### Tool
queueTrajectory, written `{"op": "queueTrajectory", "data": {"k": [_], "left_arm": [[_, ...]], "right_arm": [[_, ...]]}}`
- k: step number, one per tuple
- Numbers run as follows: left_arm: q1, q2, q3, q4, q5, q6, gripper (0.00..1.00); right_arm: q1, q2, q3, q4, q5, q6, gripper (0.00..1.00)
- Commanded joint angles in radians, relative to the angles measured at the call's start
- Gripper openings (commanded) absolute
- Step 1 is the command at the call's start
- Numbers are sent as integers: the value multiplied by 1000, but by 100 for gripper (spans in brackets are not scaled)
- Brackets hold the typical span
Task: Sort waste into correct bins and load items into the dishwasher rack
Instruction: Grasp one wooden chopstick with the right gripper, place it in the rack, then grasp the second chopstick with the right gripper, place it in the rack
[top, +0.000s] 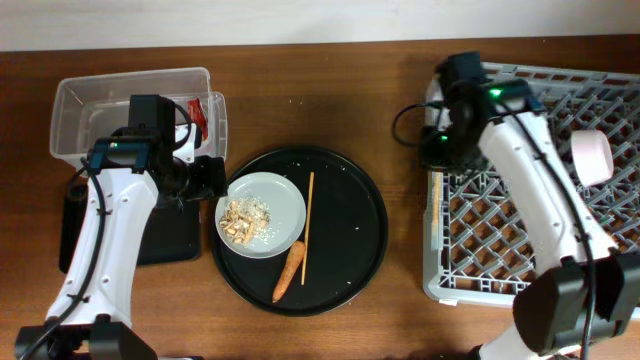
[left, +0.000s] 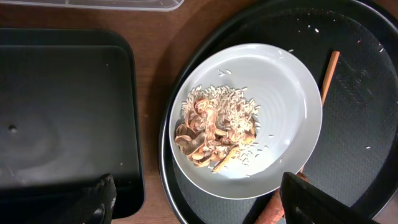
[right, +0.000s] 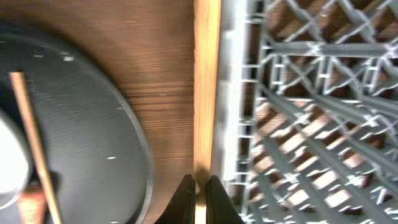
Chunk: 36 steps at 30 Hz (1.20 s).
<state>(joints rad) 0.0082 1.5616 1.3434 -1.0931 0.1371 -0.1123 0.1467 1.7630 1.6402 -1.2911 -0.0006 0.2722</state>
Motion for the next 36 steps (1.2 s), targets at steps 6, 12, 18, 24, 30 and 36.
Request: {"op": "queueTrajectory", "data": {"k": [6, 12, 18, 24, 30, 36], "left_arm": [[6, -12, 0, -1, -6, 9, 84], [6, -12, 0, 0, -3, 8, 84], [6, -12, 0, -1, -4, 8, 84], [6, -12, 0, -1, -3, 8, 84], [6, -12, 0, -1, -3, 8, 84], [6, -12, 0, -1, -3, 8, 84]], "right_arm": [[-114, 11, -199, 177, 9, -135, 5], [-107, 3, -19, 112, -88, -138, 39], [121, 19, -32, 76, -199, -217, 6], [275, 143, -132, 134, -203, -212, 4], [288, 282, -178, 196, -201, -212, 4], [243, 366, -177, 249, 21, -88, 4]]}}
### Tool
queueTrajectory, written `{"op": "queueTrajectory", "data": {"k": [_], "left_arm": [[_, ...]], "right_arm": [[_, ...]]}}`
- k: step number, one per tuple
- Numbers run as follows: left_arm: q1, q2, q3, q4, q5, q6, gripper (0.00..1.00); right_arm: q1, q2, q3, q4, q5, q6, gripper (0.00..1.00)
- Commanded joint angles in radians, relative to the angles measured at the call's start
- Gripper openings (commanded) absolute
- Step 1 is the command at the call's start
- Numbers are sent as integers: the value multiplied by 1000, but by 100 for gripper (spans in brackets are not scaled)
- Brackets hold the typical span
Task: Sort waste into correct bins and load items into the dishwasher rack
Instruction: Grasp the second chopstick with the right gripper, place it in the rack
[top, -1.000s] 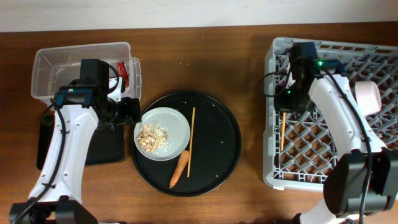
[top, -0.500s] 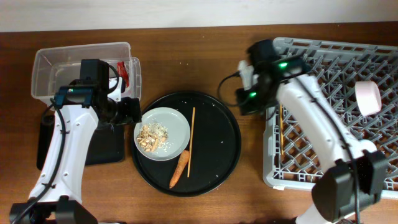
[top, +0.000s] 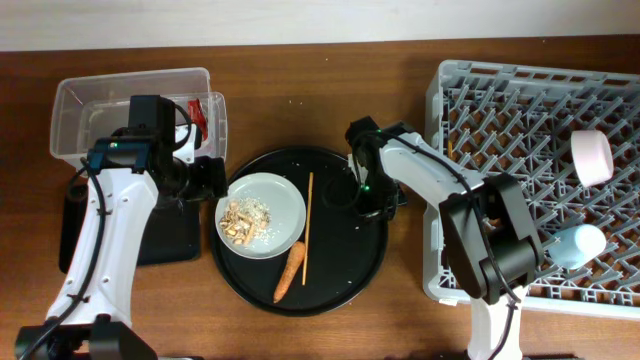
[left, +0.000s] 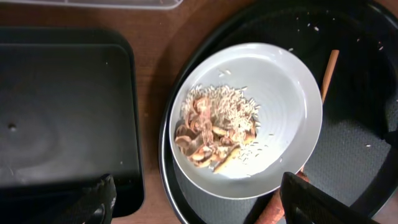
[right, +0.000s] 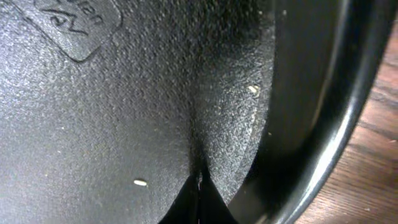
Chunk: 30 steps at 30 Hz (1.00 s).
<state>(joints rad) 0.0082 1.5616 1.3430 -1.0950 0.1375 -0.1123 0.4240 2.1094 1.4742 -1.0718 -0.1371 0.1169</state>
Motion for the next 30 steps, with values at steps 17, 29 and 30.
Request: {"op": "queueTrajectory", "data": {"k": [17, 29, 30], "left_arm": [[6, -12, 0, 1, -4, 9, 84], [6, -12, 0, 1, -4, 9, 84], [6, -12, 0, 1, -4, 9, 84]], "right_arm": [[-61, -96, 121, -84, -133, 48, 40], [119, -91, -50, 2, -77, 110, 44], [133, -91, -57, 12, -77, 110, 44]]}}
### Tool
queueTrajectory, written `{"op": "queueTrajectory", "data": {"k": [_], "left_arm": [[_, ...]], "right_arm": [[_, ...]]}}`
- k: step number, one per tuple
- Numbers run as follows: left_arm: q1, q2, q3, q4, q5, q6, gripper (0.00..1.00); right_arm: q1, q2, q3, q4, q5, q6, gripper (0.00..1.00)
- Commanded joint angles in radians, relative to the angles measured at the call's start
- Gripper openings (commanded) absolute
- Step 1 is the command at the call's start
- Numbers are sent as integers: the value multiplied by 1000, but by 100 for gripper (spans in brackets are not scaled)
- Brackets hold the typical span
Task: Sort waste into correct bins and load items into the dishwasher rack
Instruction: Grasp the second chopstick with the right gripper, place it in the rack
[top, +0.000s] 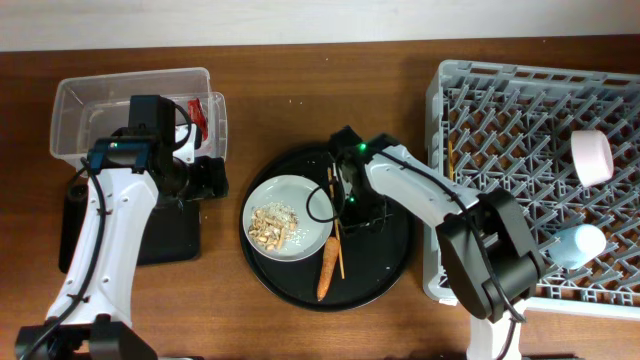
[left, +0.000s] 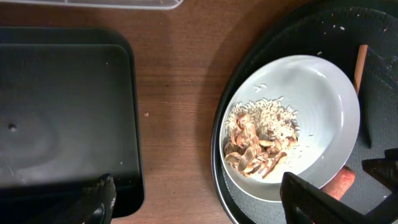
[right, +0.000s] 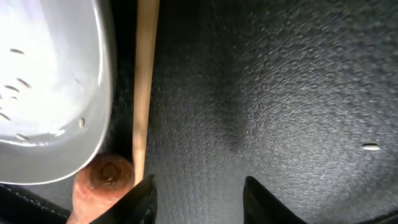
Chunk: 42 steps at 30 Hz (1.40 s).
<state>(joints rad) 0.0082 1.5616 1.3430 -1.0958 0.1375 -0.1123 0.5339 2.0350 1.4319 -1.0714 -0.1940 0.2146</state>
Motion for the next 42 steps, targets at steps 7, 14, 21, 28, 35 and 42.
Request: {"op": "queueTrajectory", "data": {"k": [7, 14, 21, 28, 35, 42], "left_arm": [[6, -12, 0, 2, -4, 9, 84], [6, -12, 0, 2, -4, 9, 84], [6, -12, 0, -2, -4, 9, 84], [6, -12, 0, -2, -4, 9, 84], [6, -12, 0, -1, -4, 8, 84], [-24, -12, 0, 42, 50, -6, 84]], "right_arm": [[88, -16, -22, 41, -19, 54, 47], [88, 19, -35, 74, 34, 142, 47], [86, 51, -39, 47, 154, 296, 28], [86, 51, -39, 48, 154, 324, 4], [-56, -164, 86, -71, 154, 172, 4], [-428, -416, 172, -269, 154, -88, 4]]}}
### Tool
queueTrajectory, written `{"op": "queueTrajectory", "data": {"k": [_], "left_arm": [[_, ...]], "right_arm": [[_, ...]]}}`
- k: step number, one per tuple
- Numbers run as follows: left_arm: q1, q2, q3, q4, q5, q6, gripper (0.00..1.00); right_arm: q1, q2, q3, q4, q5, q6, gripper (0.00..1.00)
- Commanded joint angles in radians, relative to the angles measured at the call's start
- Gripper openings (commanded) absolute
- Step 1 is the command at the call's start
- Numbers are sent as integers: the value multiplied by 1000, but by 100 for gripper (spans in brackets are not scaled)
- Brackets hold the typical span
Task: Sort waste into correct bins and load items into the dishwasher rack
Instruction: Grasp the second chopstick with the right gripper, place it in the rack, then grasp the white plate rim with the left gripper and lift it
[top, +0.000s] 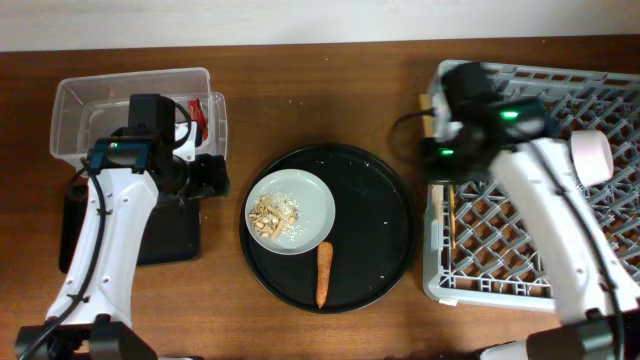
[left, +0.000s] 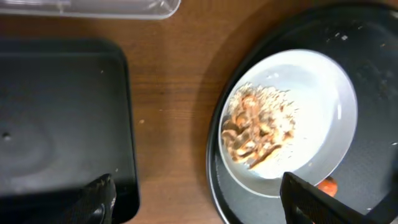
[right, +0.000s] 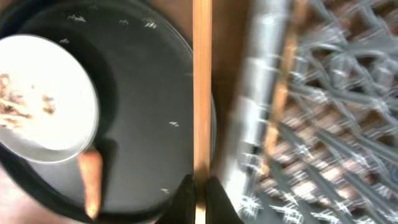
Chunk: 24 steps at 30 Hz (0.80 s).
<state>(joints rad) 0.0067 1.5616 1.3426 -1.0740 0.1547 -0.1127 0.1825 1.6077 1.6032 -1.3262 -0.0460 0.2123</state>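
My right gripper (right: 200, 186) is shut on a wooden chopstick (right: 202, 87), held above the gap between the black round tray (top: 375, 240) and the grey dishwasher rack (top: 540, 180). A second chopstick (right: 280, 106) lies inside the rack near its left edge. On the tray stands a white plate (top: 300, 200) with rice and food scraps (left: 255, 127), and a carrot (top: 322, 275) lies in front of it. My left gripper (left: 199, 205) is open and holds nothing, over the table between the black bin (left: 62, 118) and the tray.
A clear plastic container (top: 100, 100) with a red item inside stands at the back left. A pink cup (top: 592, 158) sits in the rack at the right. The black bin (top: 170, 240) lies under my left arm.
My right gripper was open on the tray beside the chopstick. It is now shut on that chopstick and up at the rack's left edge. The left arm has not moved.
First my right gripper held one chopstick at the rack's edge while another lay on the tray. Then it was shut and empty on the tray, with a chopstick in the rack. Later the tray stood further right. Now the second chopstick is held by the rack.
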Motion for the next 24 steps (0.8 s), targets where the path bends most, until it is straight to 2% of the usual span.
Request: {"op": "queueTrajectory", "data": {"k": [1, 10, 11, 13, 14, 17, 18, 20, 22, 24], "left_arm": [[-50, -12, 1, 30, 32, -6, 84], [-256, -11, 1, 104, 32, -6, 84], [-270, -11, 1, 109, 32, -6, 84], [-302, -11, 1, 124, 32, -6, 84], [-311, -11, 1, 124, 32, -6, 84], [-333, 1, 1, 130, 32, -6, 85], [-346, 11, 1, 143, 32, -6, 98], [-381, 38, 1, 173, 37, -6, 99], [-413, 48, 1, 205, 82, -6, 99], [-436, 49, 1, 286, 115, -22, 99]], "right_arm": [[-116, 20, -15, -13, 6, -109, 4], [-158, 160, -164, 139, 14, -130, 6], [-158, 163, -165, 142, 13, -130, 8], [-158, 165, -165, 140, 13, -130, 27], [-158, 165, -165, 134, 13, -130, 31], [-158, 134, -164, 103, 13, -130, 31], [-163, 92, -162, 92, 13, -130, 32], [-197, 7, -161, 72, 3, -130, 33], [-249, -67, -161, 20, 1, -131, 39], [-270, -83, -162, -29, -1, -153, 39]]}}
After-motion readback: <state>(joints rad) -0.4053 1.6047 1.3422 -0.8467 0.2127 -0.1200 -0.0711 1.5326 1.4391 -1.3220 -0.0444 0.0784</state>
